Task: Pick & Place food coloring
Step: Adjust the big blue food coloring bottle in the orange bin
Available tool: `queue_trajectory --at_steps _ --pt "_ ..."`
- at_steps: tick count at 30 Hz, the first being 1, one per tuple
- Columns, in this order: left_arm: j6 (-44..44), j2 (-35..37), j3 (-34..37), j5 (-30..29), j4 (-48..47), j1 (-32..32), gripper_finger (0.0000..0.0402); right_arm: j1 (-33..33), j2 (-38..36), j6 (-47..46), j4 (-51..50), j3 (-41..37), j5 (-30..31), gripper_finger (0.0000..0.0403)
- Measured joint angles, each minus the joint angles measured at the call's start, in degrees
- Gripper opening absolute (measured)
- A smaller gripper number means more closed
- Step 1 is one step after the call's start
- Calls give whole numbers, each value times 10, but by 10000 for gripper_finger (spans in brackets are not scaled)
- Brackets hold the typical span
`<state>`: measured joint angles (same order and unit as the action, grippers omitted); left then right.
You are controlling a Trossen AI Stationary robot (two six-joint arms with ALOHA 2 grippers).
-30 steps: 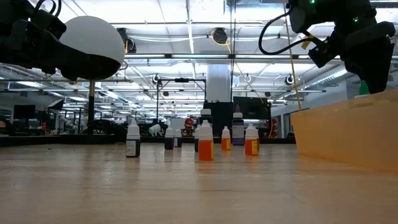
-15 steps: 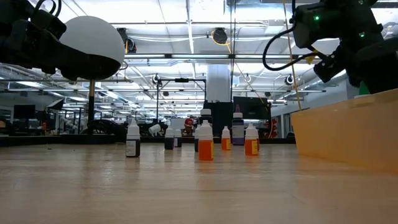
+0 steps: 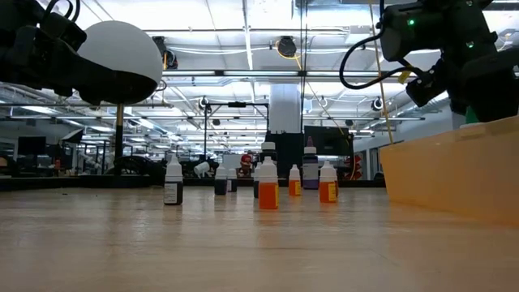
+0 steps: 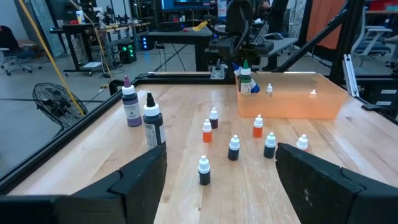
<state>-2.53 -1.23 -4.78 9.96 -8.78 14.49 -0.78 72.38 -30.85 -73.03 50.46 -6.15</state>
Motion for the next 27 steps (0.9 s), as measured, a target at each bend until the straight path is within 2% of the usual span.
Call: queue_trajectory --at_steps 7,10,20,27 --pt "0 0 0 0 0 0 299 0 0 17 2 1 -1 120" --pt "0 0 0 0 0 0 299 0 0 20 -5 -1 3 104" --pt "0 0 0 0 0 0 299 0 0 26 -3 0 22 102" --pt "0 0 0 0 0 0 299 16 -8 16 17 16 82 101"
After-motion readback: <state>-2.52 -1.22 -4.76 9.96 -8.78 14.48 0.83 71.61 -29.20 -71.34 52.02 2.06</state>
